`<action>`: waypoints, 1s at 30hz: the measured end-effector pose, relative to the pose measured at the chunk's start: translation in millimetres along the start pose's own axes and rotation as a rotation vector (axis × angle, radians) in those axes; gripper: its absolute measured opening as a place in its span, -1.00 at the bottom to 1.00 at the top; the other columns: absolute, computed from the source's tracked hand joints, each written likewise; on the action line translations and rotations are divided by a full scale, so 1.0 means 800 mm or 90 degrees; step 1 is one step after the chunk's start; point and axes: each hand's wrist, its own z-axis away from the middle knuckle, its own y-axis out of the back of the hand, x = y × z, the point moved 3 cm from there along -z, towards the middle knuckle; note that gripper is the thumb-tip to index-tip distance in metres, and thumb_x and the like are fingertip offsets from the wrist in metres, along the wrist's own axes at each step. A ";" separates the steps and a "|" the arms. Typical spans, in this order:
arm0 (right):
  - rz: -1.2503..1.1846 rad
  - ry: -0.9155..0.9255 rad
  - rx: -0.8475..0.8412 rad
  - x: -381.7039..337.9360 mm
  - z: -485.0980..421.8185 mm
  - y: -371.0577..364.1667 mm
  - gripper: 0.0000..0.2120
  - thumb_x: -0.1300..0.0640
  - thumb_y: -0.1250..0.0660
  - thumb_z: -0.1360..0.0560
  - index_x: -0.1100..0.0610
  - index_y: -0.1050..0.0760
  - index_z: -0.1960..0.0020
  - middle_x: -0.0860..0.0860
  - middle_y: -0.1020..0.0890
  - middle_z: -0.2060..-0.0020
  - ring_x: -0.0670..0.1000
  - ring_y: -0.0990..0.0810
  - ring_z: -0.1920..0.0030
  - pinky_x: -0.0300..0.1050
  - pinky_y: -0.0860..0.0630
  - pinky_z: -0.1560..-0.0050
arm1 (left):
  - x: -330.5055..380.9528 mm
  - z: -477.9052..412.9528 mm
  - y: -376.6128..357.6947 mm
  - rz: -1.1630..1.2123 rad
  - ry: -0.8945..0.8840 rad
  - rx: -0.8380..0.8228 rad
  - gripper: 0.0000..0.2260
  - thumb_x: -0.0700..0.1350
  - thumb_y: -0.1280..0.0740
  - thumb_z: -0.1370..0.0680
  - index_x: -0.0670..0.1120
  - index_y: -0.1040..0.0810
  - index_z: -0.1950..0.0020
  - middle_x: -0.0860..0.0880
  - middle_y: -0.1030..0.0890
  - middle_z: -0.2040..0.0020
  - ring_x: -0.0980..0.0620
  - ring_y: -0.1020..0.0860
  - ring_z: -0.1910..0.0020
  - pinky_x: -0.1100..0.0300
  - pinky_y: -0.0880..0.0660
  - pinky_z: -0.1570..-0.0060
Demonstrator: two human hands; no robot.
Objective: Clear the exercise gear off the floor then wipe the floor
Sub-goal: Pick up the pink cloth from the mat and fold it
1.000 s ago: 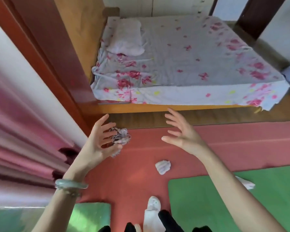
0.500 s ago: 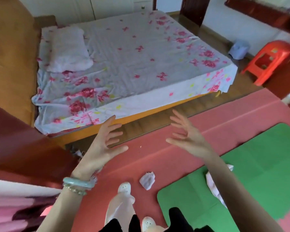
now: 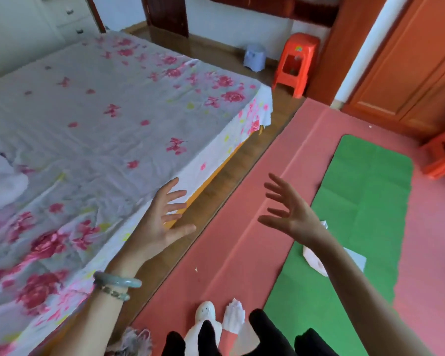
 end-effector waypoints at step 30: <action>-0.036 -0.141 0.475 0.065 -0.197 0.448 -0.17 0.34 -0.46 -0.36 -0.06 -0.13 -0.47 -0.04 -0.38 -0.33 -0.02 -0.40 -0.33 0.00 -0.44 -0.27 | 0.129 -0.597 -0.400 -0.013 -0.143 -0.499 -0.17 0.08 -0.51 -0.23 0.27 -0.14 -0.40 0.14 -0.39 -0.33 0.16 -0.50 -0.20 0.24 -0.46 -0.14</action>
